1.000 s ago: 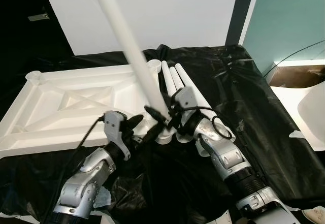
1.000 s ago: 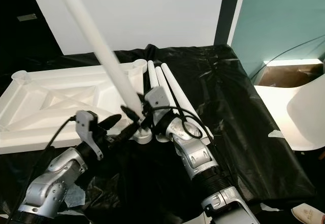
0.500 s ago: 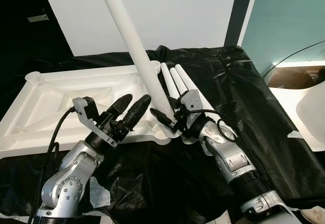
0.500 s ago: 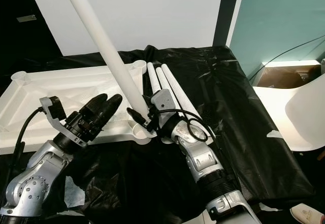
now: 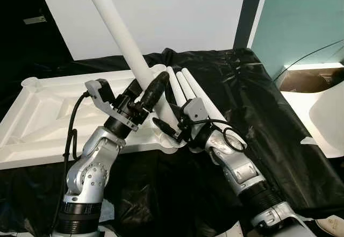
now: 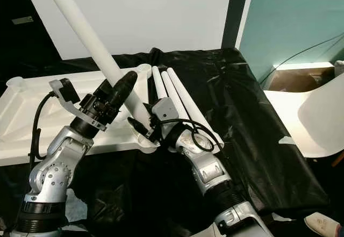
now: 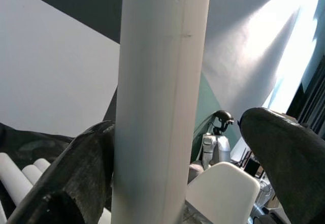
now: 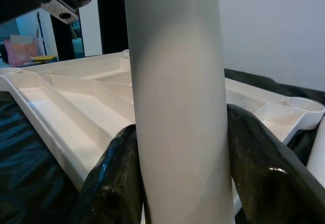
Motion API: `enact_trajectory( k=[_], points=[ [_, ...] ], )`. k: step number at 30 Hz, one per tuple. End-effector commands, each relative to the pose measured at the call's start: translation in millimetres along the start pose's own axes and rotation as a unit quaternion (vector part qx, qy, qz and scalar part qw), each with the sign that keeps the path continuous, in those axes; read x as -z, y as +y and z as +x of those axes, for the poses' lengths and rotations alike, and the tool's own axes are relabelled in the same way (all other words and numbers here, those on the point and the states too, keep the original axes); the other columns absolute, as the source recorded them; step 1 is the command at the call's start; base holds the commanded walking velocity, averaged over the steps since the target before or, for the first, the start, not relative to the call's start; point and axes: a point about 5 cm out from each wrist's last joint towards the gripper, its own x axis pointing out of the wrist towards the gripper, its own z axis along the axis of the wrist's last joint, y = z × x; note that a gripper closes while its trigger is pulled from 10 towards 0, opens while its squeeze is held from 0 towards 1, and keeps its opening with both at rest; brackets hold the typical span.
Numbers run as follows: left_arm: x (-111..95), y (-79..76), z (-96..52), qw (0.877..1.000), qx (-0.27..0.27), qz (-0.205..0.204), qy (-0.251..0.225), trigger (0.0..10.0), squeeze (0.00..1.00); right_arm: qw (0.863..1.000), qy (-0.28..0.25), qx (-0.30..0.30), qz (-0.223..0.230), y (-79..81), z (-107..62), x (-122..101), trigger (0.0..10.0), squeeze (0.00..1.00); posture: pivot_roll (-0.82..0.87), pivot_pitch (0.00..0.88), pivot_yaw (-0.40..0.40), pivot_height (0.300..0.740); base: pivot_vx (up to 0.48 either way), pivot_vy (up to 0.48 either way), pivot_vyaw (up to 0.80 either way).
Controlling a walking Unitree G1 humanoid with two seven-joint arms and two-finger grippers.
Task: Building children table
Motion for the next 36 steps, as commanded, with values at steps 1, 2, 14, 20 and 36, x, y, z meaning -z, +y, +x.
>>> enact_trajectory(
  k=[1, 2, 14, 20, 36],
  points=[
    [-1.6, -3.3, 4.3, 1.0, 0.011, 0.006, 0.007, 10.0, 0.66, 1.0, 0.007, -0.008, -0.009, 1.9, 1.9, 2.3, 10.0, 0.0, 0.08, 0.0, 0.05, 0.74, 0.0, 0.0, 0.0],
    [2.3, -1.7, 7.1, 1.0, 0.004, 0.014, 0.022, 10.0, 0.66, 1.0, 0.007, -0.01, -0.013, 2.3, 2.2, 2.0, 10.0, 0.0, 0.08, 0.0, 0.052, 0.74, 0.0, 0.0, 0.0],
    [0.3, 13.0, 15.3, 0.996, -0.065, 0.067, -0.004, 0.0, 0.61, 1.0, 0.004, -0.012, -0.028, 3.8, 2.0, 0.1, 10.0, 0.0, 0.08, 0.0, 0.053, 0.74, 0.0, 0.0, 0.0],
    [-3.1, 10.2, 14.0, 0.994, -0.064, 0.081, -0.02, 0.0, 0.16, 0.999, 0.0, -0.01, -0.036, 2.9, 2.6, -3.6, 10.0, 0.0, 0.08, 0.0, 0.048, 0.74, 0.0, 0.0, 0.0],
    [10.7, 1.0, 14.9, 0.992, -0.044, 0.116, 0.002, 0.0, 0.0, 0.998, -0.031, -0.017, -0.054, -0.9, 8.5, -39.3, 10.0, 0.0, 0.08, 0.0, 0.043, 0.74, 0.0, 0.0, 0.0]
  ],
)
